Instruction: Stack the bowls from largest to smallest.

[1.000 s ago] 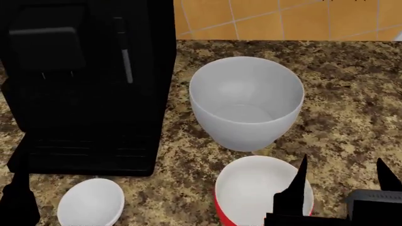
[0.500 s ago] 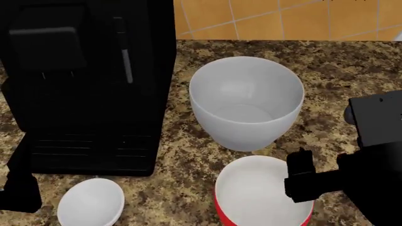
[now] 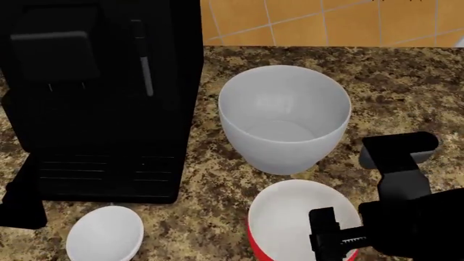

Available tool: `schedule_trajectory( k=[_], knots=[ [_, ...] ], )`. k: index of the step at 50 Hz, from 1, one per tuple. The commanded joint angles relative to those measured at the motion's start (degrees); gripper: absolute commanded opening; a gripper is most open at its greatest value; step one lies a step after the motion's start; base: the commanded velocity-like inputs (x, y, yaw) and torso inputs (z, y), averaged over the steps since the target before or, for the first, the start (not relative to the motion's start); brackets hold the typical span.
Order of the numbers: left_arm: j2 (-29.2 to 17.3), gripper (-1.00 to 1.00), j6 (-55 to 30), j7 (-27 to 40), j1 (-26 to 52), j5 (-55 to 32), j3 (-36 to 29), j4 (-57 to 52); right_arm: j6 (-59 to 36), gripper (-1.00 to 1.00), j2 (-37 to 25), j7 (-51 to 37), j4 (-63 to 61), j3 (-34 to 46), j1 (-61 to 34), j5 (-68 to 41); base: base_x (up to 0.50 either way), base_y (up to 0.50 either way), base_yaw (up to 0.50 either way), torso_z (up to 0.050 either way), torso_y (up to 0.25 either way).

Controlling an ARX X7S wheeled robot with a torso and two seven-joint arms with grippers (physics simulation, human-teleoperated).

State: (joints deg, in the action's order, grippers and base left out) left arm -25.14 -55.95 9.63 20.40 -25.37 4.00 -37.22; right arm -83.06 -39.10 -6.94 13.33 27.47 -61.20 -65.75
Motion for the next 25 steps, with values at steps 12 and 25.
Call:
schedule_trajectory(
  k=[12, 25],
  knots=[
    [-0.4, 1.0, 0.6, 0.0, -0.8, -0.2, 0.1, 0.6, 0.3, -1.0, -1.0, -0.4, -2.5, 1.4, -2.6, -5.0, 0.0, 0.0, 0.0, 0.0, 0.0],
    [-0.7, 1.0, -0.9, 0.4, -0.3, -1.1, 0.6, -0.1, -2.6, -1.0, -0.1, -7.5, 2.2, -6.2, -16.6, -10.7, 0.0, 0.0, 0.0, 0.0, 0.0]
  ],
)
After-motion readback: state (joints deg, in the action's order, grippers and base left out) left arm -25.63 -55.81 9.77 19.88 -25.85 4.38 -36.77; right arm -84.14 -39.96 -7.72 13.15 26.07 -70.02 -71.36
